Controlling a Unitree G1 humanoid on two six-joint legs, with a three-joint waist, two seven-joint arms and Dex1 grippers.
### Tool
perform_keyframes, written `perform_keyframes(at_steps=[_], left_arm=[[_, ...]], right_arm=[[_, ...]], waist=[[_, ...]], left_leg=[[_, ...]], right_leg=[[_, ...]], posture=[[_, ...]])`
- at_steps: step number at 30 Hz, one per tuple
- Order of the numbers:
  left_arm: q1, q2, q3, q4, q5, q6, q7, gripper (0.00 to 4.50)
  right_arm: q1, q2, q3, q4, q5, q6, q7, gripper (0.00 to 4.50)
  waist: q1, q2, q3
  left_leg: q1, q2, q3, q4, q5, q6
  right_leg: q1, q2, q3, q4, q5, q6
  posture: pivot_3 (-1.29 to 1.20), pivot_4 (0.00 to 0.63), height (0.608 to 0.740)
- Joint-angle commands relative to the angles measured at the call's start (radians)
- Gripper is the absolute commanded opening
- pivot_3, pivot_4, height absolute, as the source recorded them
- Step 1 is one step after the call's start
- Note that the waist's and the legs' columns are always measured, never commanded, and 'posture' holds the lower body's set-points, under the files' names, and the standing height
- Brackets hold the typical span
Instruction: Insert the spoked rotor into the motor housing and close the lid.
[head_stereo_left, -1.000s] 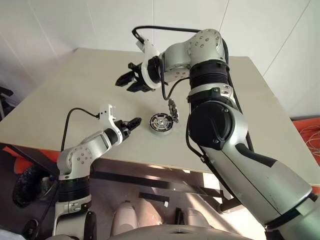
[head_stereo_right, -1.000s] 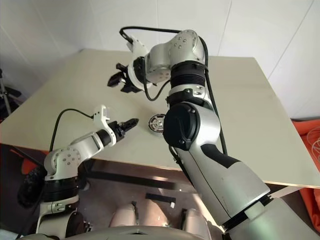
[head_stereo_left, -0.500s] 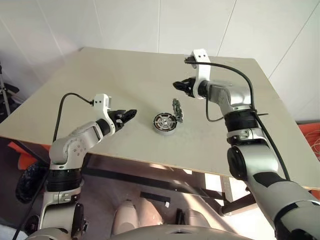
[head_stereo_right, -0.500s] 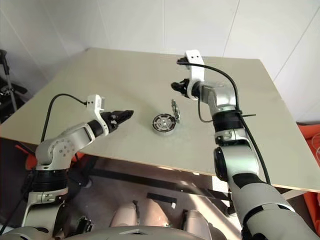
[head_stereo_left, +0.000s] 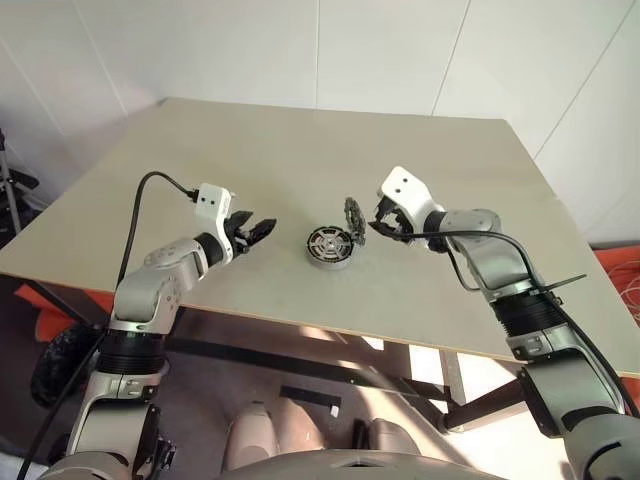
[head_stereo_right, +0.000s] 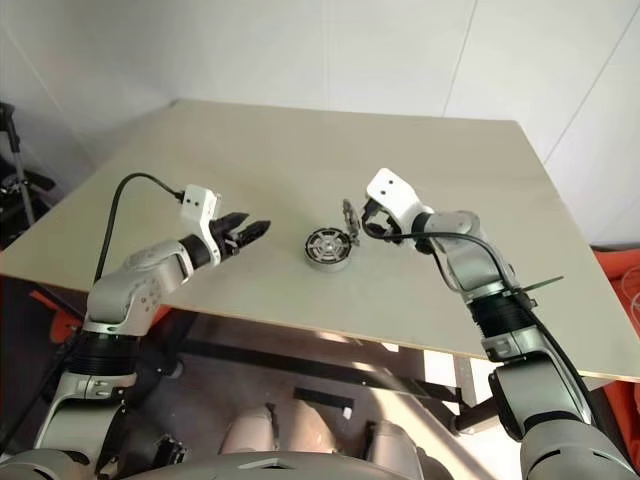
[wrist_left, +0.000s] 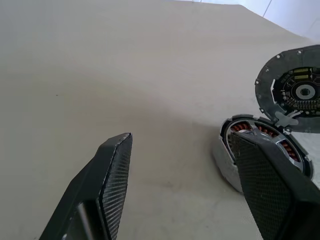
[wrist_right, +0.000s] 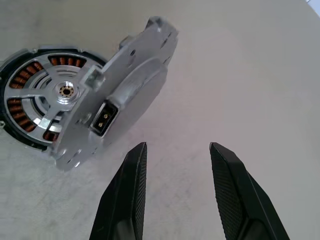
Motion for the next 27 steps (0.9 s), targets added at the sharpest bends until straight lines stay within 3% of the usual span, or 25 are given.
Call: perform_keyframes(at_steps=[1, 6, 27], left_arm=[[-0.012, 0.003, 0.007, -0.018, 0.013, -0.023, -0.014, 3.3], [-0.013, -0.001, 0.017, -0.013, 0.018, -0.015, -0.016, 3.3], [0.007, -0.015, 0.052, -0.05, 0.005, 0.024, 0.0, 3.3]], right_arm=[[-0.035, 0.024, -0.059, -0.036, 0.012, 0.01, -0.049, 1.6], [-0.034, 0.055, -0.065, -0.067, 0.034, 0.045, -0.044, 0.05], [-0.027, 0.187, -0.038, -0.225, 0.109, 0.273, -0.06, 0.05]], waist=[[-0.005, 0.0, 0.0], [-0.008, 0.0, 0.0], [-0.013, 0.0, 0.0]], left_leg=[[0.001, 0.0, 0.0, 0.0, 0.0, 0.0], [0.001, 0.0, 0.0, 0.0, 0.0, 0.001], [0.001, 0.0, 0.0, 0.0, -0.001, 0.001]], right_leg=[[0.0, 0.0, 0.0, 0.001, 0.0, 0.0], [0.001, 0.0, 0.0, 0.0, 0.001, -0.001], [0.002, 0.0, 0.0, 0.0, 0.001, -0.002]], posture=[[0.0, 0.0, 0.74], [0.0, 0.0, 0.74], [0.0, 0.0, 0.74]])
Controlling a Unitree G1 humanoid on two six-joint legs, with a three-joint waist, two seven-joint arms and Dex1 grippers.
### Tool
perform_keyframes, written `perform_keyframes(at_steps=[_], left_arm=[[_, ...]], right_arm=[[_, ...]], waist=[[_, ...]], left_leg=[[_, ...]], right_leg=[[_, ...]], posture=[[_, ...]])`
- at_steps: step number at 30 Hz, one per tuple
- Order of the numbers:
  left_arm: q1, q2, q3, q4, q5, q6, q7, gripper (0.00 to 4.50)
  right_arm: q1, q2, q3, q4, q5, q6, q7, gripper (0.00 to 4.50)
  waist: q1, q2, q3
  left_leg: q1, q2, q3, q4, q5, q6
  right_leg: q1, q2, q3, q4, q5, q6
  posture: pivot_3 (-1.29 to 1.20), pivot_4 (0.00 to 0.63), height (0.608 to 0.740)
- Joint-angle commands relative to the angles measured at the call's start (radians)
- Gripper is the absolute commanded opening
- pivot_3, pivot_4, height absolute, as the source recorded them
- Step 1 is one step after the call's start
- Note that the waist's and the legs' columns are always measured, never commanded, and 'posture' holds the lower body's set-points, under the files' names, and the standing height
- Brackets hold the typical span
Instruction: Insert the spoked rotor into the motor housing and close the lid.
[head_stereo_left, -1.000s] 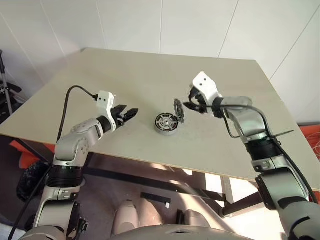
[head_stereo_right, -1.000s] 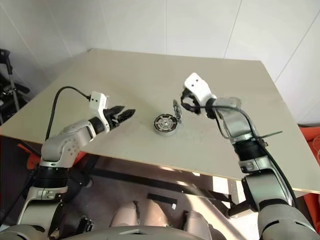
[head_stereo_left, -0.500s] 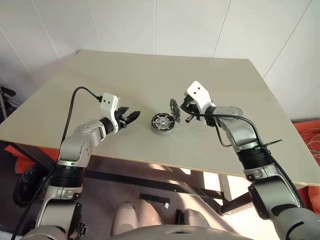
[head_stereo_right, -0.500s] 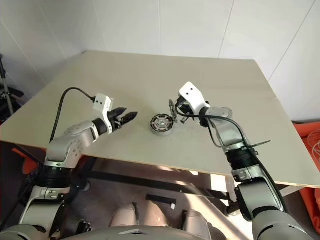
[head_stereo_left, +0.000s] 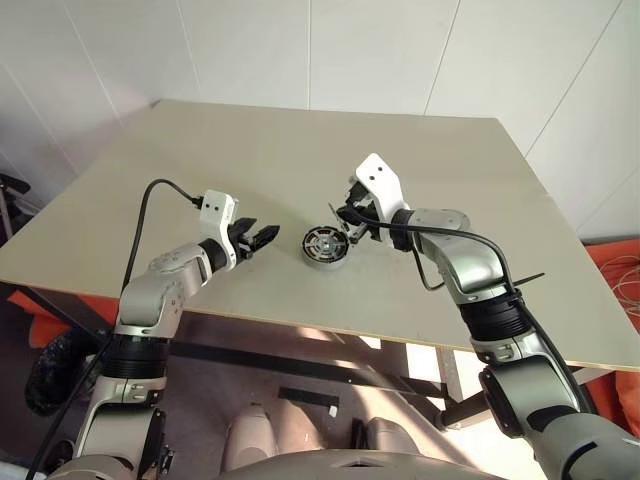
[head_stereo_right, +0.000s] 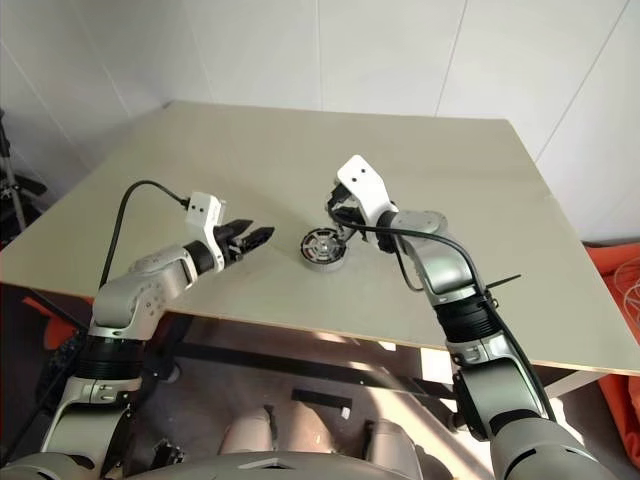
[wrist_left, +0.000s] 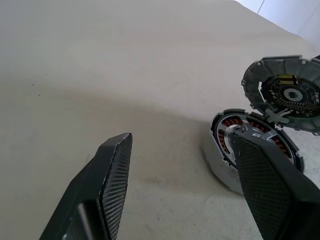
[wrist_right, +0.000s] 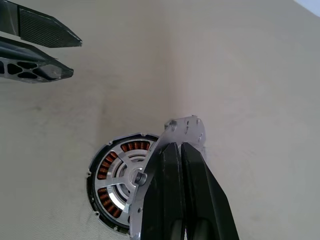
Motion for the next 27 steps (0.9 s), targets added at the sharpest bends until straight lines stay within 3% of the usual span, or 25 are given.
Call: perform_keyframes(at_steps=[1, 9, 20, 27], left_arm=[[-0.012, 0.01, 0.023, -0.039, -0.004, -0.004, 0.002, 3.3], [-0.021, 0.024, 0.036, -0.029, 0.005, -0.001, 0.004, 3.3], [-0.03, 0.045, 0.054, -0.009, 0.01, -0.001, 0.016, 3.3], [-0.04, 0.055, 0.061, 0.002, 0.014, 0.0, 0.019, 3.3]], right_arm=[[-0.012, 0.017, -0.016, -0.012, 0.02, 0.002, -0.017, 0.05], [-0.003, 0.081, -0.012, 0.085, 0.015, -0.013, -0.068, 0.05], [0.02, 0.074, 0.008, 0.134, 0.003, -0.035, -0.07, 0.05], [-0.021, 0.084, -0.02, 0.283, -0.011, -0.109, -0.096, 0.05]], waist=[[0.0, 0.0, 0.0], [-0.001, 0.0, 0.0], [-0.003, 0.0, 0.0], [-0.003, 0.0, 0.0]], left_leg=[[0.0, 0.0, 0.0, 0.0, 0.0, 0.0], [0.001, 0.0, 0.0, 0.0, 0.0, 0.0], [0.002, 0.0, 0.0, 0.0, 0.0, 0.0], [0.003, 0.0, 0.0, 0.0, 0.0, 0.0]], right_leg=[[0.0, 0.0, 0.0, 0.0, 0.0, 0.0], [0.001, 0.0, 0.0, 0.0, 0.0, 0.0], [0.002, 0.0, 0.0, -0.001, 0.0, 0.0], [0.003, 0.0, 0.0, -0.001, 0.0, 0.0]], posture=[[0.0, 0.0, 0.74], [0.0, 0.0, 0.74], [0.0, 0.0, 0.74], [0.0, 0.0, 0.74]])
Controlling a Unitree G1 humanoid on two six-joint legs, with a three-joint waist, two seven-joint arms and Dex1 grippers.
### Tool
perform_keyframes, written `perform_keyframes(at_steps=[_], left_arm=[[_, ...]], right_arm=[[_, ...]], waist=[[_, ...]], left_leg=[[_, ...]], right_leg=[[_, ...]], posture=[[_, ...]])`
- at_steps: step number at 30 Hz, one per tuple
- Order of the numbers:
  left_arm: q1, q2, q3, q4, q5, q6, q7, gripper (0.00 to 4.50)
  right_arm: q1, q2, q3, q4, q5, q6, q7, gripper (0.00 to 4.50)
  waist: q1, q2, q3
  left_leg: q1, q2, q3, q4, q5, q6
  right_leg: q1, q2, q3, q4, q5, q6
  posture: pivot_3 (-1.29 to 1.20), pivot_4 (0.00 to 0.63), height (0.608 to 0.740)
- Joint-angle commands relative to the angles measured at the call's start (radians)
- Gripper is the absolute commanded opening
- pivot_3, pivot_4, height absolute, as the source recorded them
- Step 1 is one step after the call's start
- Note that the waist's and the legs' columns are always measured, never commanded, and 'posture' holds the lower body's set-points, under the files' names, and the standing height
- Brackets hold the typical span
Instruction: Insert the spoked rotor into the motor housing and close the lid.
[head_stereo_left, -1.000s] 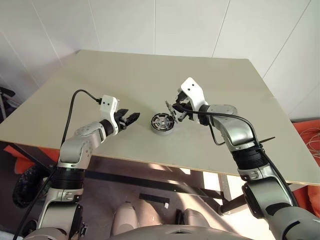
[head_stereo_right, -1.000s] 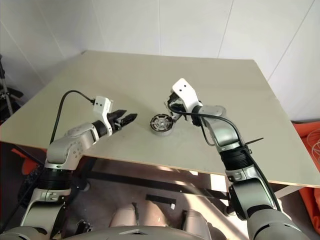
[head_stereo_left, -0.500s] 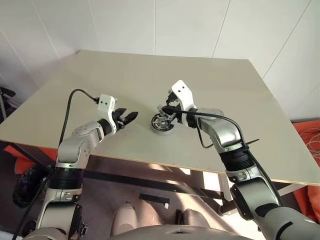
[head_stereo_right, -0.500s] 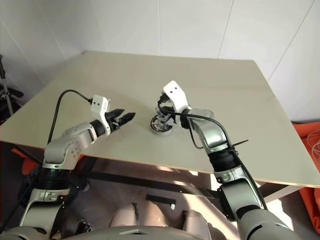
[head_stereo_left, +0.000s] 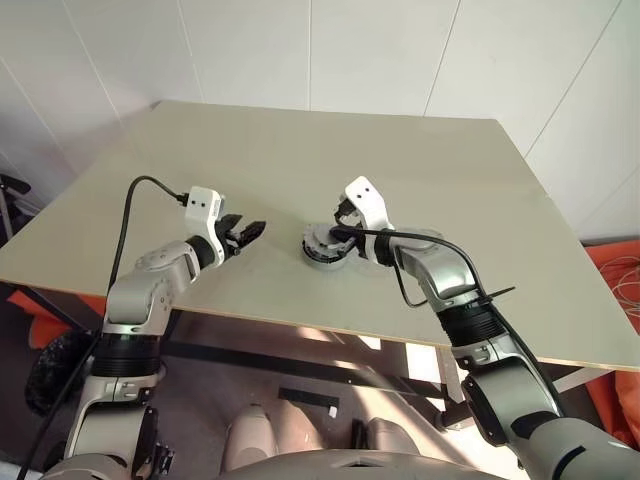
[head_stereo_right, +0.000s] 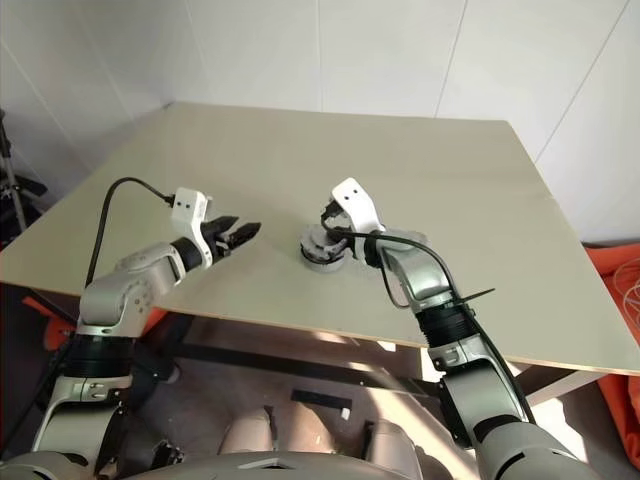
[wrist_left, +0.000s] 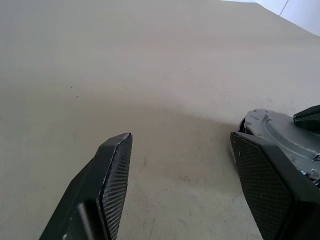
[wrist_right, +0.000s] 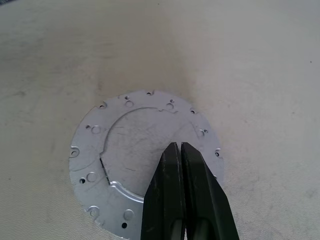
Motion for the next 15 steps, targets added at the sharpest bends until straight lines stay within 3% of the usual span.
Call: perform_keyframes(at_steps=[1, 10, 15], left_arm=[[-0.031, 0.017, 0.023, -0.008, 0.005, -0.004, 0.0, 3.3], [-0.044, 0.019, 0.031, -0.002, 0.006, 0.007, 0.006, 3.3], [-0.048, 0.017, 0.03, 0.004, 0.008, 0.006, 0.005, 3.3]], right_arm=[[-0.042, 0.01, -0.02, 0.051, -0.006, -0.044, -0.018, 0.05], [-0.009, 0.029, 0.003, 0.102, -0.016, -0.082, -0.014, 0.05], [-0.024, 0.04, -0.059, 0.08, 0.032, -0.086, -0.017, 0.05]], waist=[[-0.001, 0.0, 0.0], [-0.002, 0.0, 0.0], [-0.002, 0.0, 0.0]], left_leg=[[0.0, 0.0, 0.0, 0.0, 0.0, 0.0], [0.001, 0.0, 0.0, 0.0, 0.0, 0.0], [0.001, 0.0, 0.0, 0.0, 0.0, 0.0]], right_leg=[[0.0, 0.0, 0.0, 0.0, 0.0, 0.0], [0.001, 0.0, 0.0, 0.0, 0.0, 0.0], [0.001, 0.0, 0.0, 0.0, 0.0, 0.0]], posture=[[0.0, 0.0, 0.74], [0.0, 0.0, 0.74], [0.0, 0.0, 0.74]])
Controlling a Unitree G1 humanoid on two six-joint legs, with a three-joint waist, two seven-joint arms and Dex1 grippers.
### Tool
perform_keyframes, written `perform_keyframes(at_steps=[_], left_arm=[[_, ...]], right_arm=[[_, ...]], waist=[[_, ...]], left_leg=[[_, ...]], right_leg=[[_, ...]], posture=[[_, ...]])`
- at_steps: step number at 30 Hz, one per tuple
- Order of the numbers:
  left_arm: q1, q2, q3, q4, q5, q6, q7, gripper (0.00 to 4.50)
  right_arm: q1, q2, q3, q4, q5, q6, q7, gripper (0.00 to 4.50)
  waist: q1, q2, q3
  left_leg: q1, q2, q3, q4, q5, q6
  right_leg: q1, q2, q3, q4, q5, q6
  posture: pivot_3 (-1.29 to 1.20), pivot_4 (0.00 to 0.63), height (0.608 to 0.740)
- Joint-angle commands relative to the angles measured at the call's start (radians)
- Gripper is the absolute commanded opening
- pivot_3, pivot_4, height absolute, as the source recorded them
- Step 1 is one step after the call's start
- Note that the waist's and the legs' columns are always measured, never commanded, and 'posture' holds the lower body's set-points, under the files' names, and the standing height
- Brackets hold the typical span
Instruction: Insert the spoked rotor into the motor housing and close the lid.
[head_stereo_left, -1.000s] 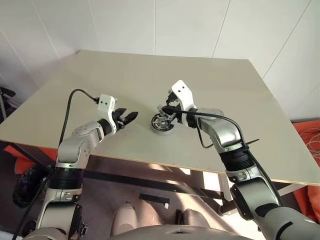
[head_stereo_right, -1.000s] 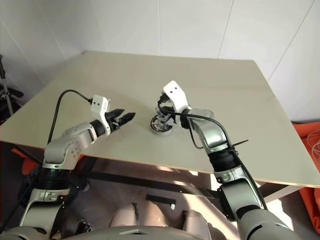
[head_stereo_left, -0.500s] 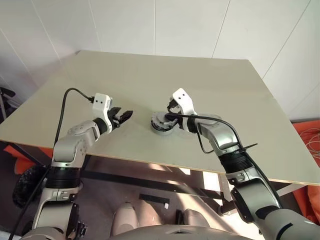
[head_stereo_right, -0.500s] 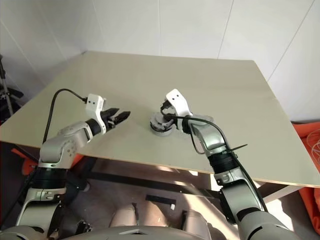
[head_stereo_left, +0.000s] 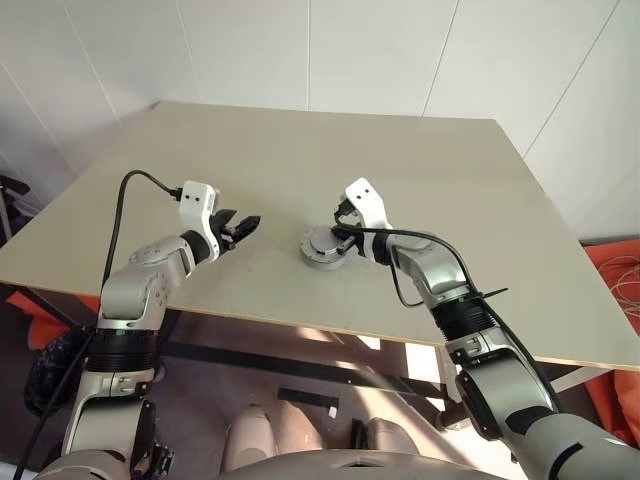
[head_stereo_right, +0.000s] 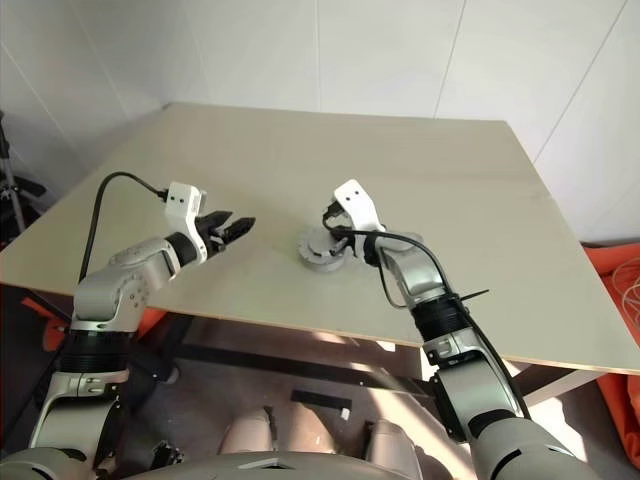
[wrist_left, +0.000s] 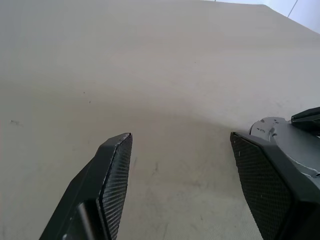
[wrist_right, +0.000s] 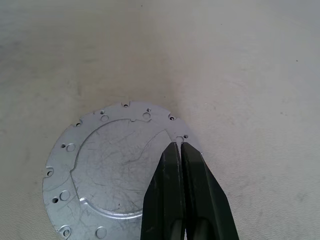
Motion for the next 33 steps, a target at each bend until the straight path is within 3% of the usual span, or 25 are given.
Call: perform_keyframes(at_steps=[1, 7, 13, 17, 27, 33], left_arm=[[-0.033, 0.005, 0.016, -0.001, 0.002, -0.011, -0.002, 3.3], [-0.058, -0.001, 0.007, 0.012, -0.014, 0.008, -0.024, 3.3], [-0.061, 0.002, 0.013, 0.002, -0.034, 0.033, -0.049, 3.3], [-0.06, 0.005, 0.014, 0.002, -0.03, 0.037, -0.051, 3.3], [-0.047, 0.01, 0.012, -0.01, -0.019, 0.033, -0.049, 3.3], [-0.048, 0.011, 0.011, -0.011, -0.018, 0.034, -0.048, 3.3]], right_arm=[[-0.012, 0.013, -0.062, -0.02, 0.049, -0.004, 0.002, 0.05], [-0.017, 0.011, -0.09, -0.078, 0.055, -0.126, 0.008, 0.05], [0.049, 0.008, -0.069, -0.159, 0.105, -0.116, 0.094, 0.05], [0.089, 0.002, -0.037, -0.169, 0.102, -0.143, 0.145, 0.96], [0.084, 0.008, -0.033, -0.116, 0.09, -0.185, 0.146, 4.39], [0.061, 0.029, -0.035, -0.028, 0.063, -0.216, 0.1, 4.46]], waist=[[0.0, 0.0, 0.0], [0.001, 0.0, 0.0], [0.001, 0.0, 0.0], [0.0, 0.0, 0.0], [0.0, 0.0, 0.0], [0.0, 0.0, 0.0]], left_leg=[[0.0, 0.0, 0.0, 0.0, 0.0, 0.0], [-0.002, 0.0, 0.0, 0.0, 0.0, 0.0], [-0.002, 0.0, 0.0, -0.001, -0.001, 0.001], [-0.002, 0.0, 0.0, -0.001, -0.001, 0.002], [-0.001, 0.0, 0.0, -0.001, -0.001, 0.002], [-0.002, 0.0, 0.0, -0.001, -0.001, 0.002]], right_leg=[[0.0, 0.0, 0.0, 0.0, 0.0, 0.0], [-0.001, 0.0, 0.0, 0.0, 0.0, 0.0], [-0.001, 0.0, 0.0, -0.001, 0.0, 0.0], [-0.001, 0.0, 0.0, -0.001, 0.0, 0.0], [-0.001, 0.0, 0.0, -0.001, 0.0, 0.0], [-0.001, 0.0, 0.0, -0.002, 0.0, 0.0]], posture=[[0.0, 0.0, 0.74], [0.0, 0.0, 0.74], [0.0, 0.0, 0.74], [0.0, 0.0, 0.74], [0.0, 0.0, 0.74], [0.0, 0.0, 0.74]])
